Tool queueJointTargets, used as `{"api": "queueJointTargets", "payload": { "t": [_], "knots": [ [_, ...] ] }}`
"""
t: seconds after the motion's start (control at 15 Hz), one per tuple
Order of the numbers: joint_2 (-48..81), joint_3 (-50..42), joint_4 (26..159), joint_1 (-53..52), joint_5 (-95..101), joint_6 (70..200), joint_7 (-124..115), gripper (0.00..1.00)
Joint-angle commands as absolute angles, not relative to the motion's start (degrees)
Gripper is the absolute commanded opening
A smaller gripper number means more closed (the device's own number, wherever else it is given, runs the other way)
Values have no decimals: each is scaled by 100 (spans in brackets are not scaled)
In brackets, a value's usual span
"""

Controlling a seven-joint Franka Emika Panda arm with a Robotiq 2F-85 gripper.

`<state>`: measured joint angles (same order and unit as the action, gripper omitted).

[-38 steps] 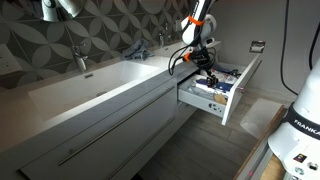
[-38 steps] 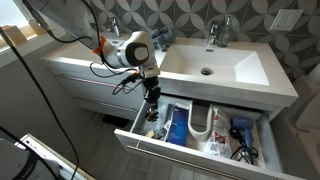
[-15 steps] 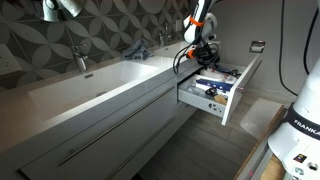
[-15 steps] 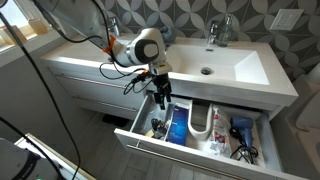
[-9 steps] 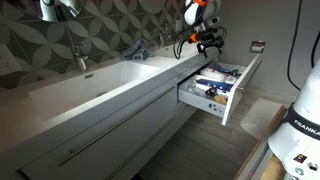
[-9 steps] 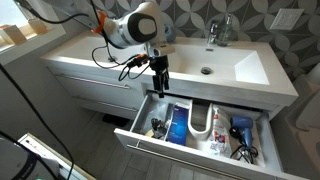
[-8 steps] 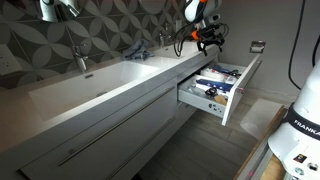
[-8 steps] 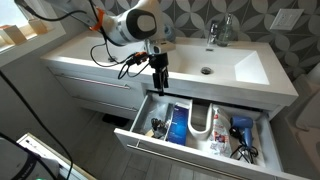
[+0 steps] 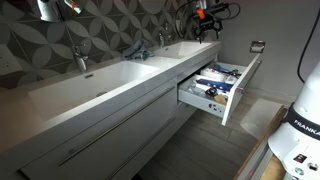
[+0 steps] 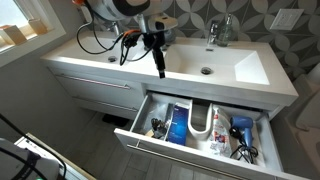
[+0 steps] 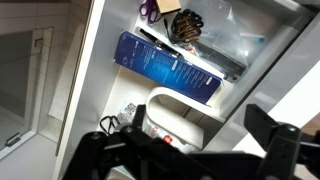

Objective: Remove the black object from on top of the sink and put it in the drawer

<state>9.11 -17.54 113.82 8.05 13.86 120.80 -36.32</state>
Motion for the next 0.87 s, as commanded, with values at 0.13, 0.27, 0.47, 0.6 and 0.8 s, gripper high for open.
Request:
{"api": "queueJointTargets", "payload": {
  "t": [0.13,0.27,0.47,0.6,0.8],
  "knots": [
    [394,-1440,11310,960,648,11769,-1701,100],
    [368,-1367,11190,955,411,11580,-1045,100],
    [386,-1275,11069,949,186,11308,-88,100],
    [399,-1278,11143,929,374,11468,-456,100],
    [399,-1257,11137,927,355,11434,-275,100]
  ]
}}
